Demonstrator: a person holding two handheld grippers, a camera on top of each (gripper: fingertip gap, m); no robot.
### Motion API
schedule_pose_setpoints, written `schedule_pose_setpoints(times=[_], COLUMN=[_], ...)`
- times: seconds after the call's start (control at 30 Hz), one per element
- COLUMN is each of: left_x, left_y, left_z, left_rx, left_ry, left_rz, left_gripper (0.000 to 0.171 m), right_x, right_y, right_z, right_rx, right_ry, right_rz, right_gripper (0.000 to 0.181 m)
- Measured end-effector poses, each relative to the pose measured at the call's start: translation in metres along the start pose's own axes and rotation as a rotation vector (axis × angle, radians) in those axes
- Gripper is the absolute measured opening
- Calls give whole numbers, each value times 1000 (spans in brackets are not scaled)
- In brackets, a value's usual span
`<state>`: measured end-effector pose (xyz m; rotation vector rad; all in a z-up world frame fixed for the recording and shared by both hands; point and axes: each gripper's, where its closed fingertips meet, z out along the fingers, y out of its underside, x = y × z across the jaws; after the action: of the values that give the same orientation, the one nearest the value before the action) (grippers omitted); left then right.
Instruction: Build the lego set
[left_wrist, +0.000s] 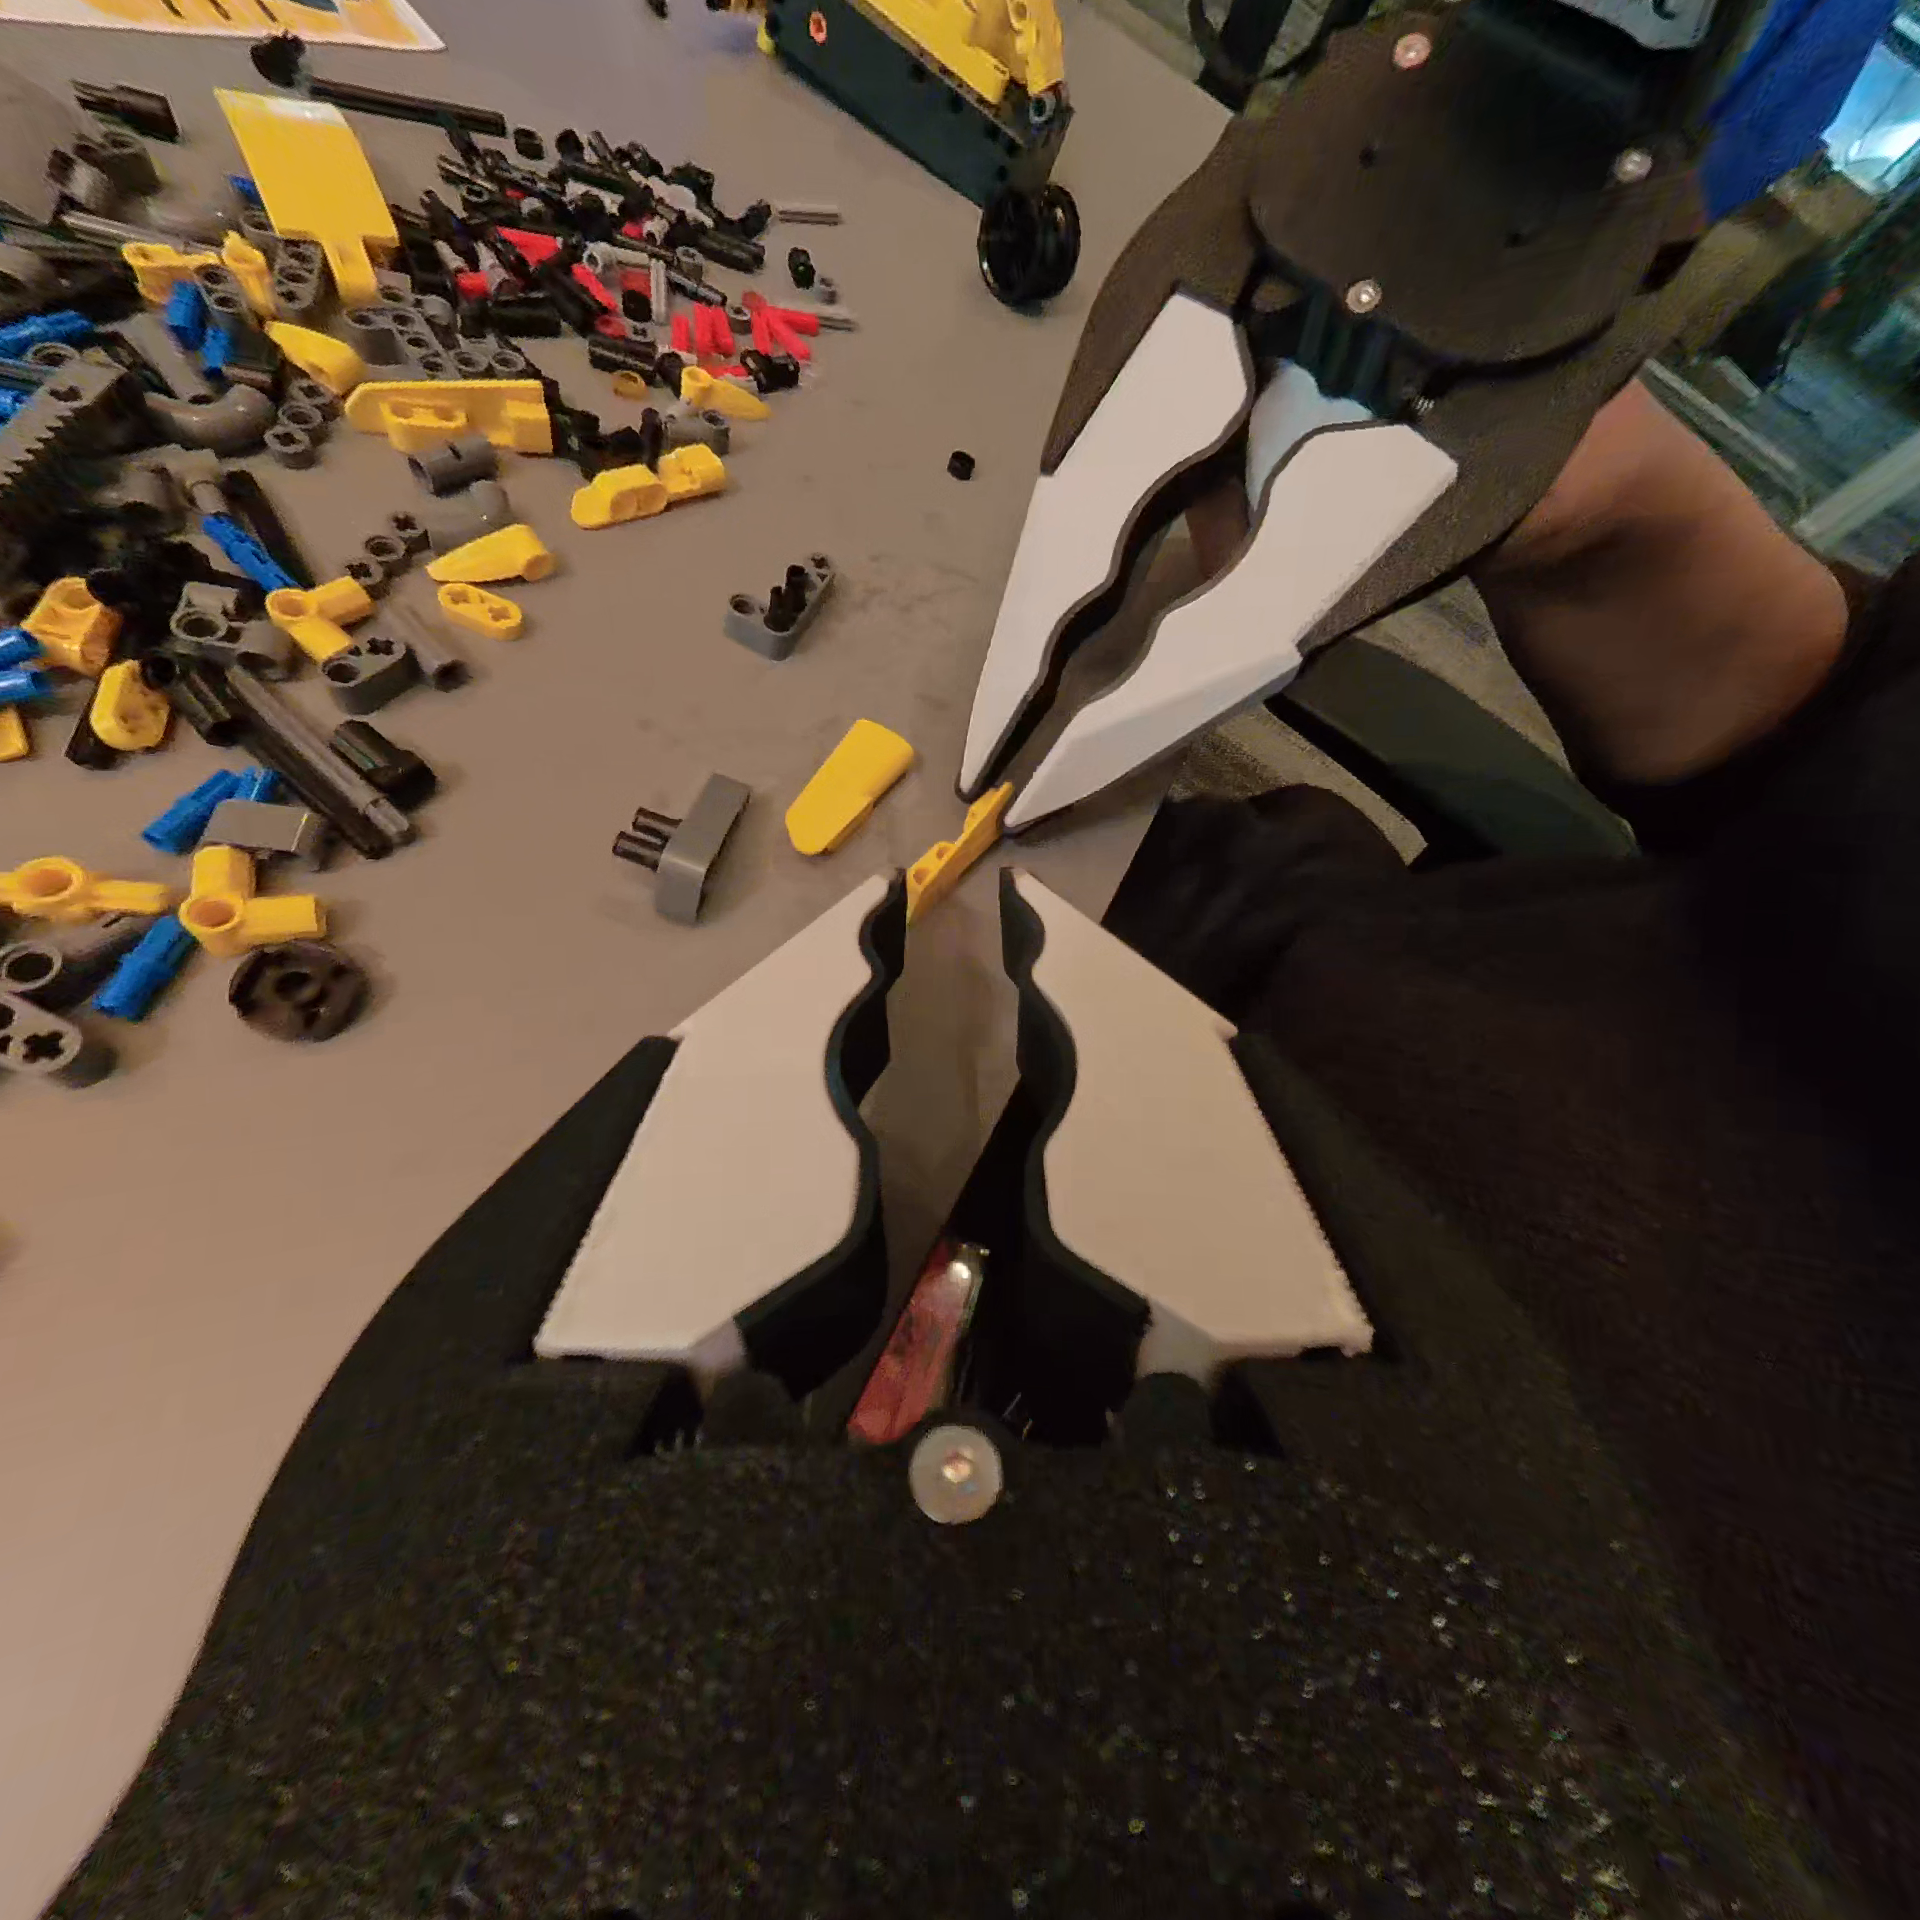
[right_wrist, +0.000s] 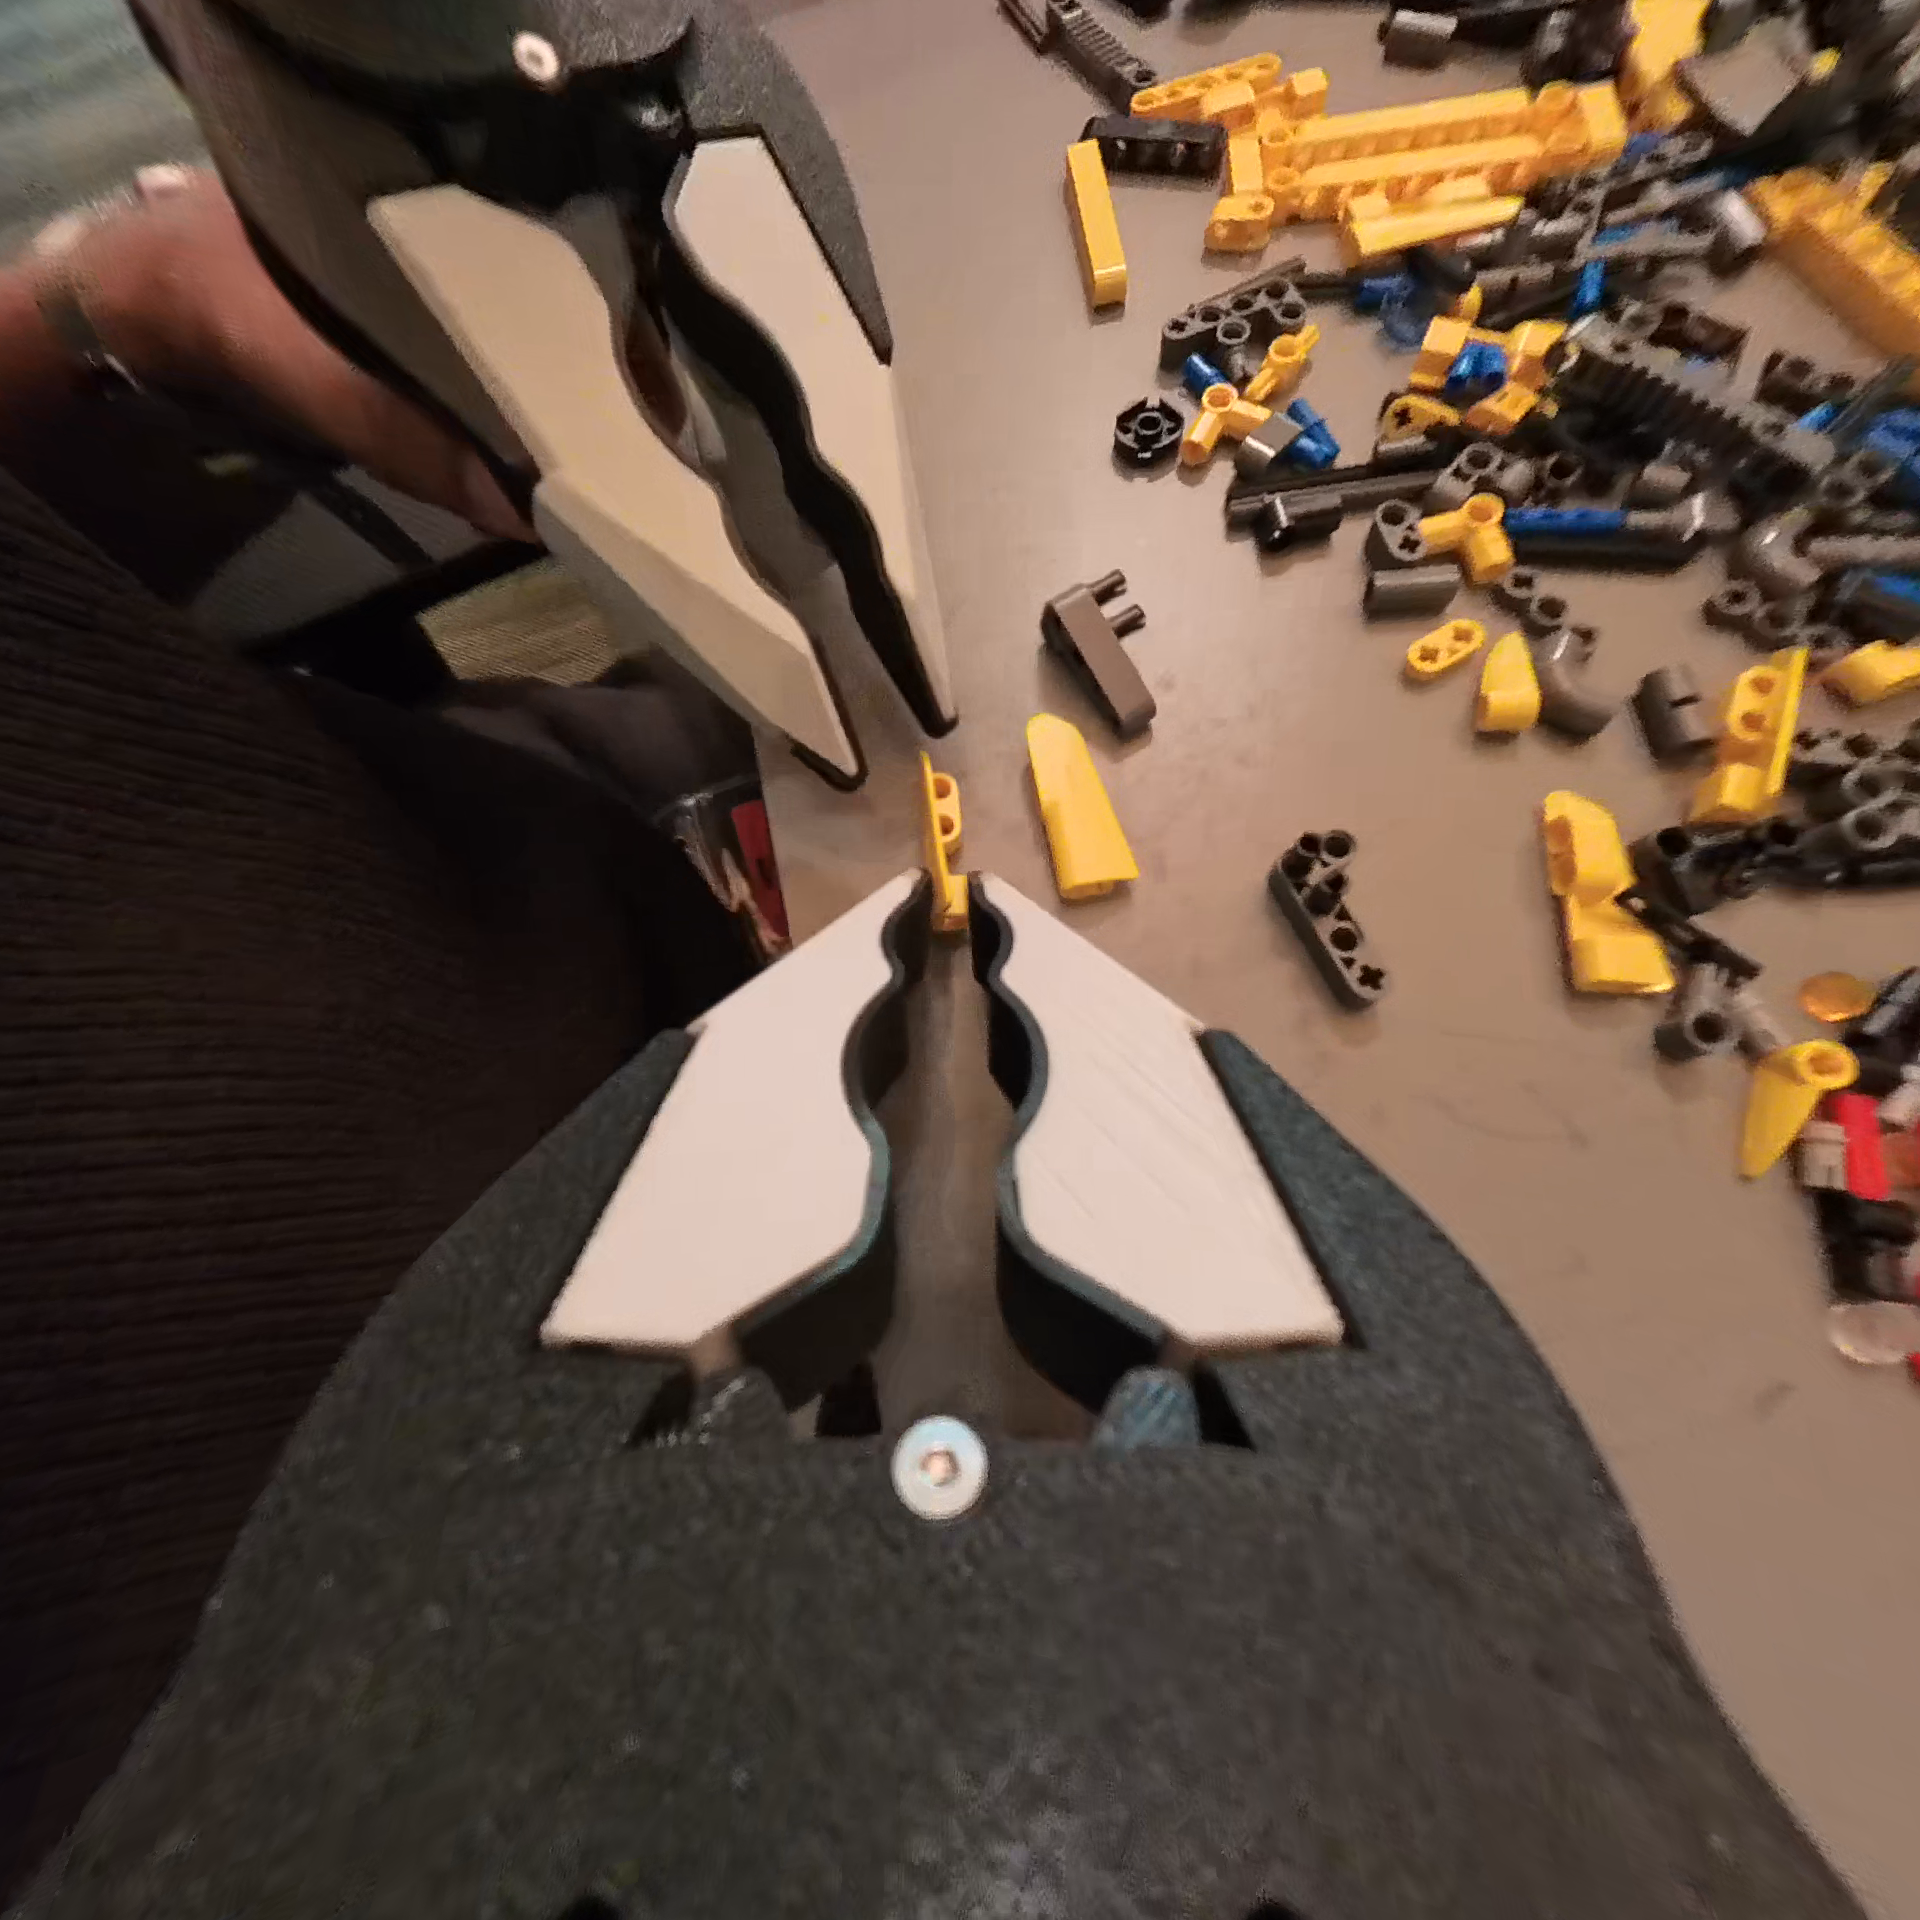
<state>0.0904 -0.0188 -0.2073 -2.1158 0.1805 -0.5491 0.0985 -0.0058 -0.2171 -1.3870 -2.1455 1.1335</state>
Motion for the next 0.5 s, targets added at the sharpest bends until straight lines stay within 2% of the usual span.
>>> schedule_pose_setpoints(times=[0.23, 0.3, 0.37, 0.5], left_x=[0, -1, -2, -5], left_y=[-2, -2, -1, -1], left_z=[4, 5, 5, 5], left_rx=[-5, -11, -19, -24], left_ry=[13, 6, -6, -33], left_rz=[-39, -38, -27, -11], left_gripper=[15, 14, 13, 13], right_x=[-8, -4, -1, -3], right_y=[-2, -3, -4, -4], right_z=[-3, -4, -5, -7], right_rx=[70, 86, 96, 99], right_ry=[-197, -177, -138, -99], right_rz=[270, 274, 253, 184], right_gripper=[7, 10, 23, 25])
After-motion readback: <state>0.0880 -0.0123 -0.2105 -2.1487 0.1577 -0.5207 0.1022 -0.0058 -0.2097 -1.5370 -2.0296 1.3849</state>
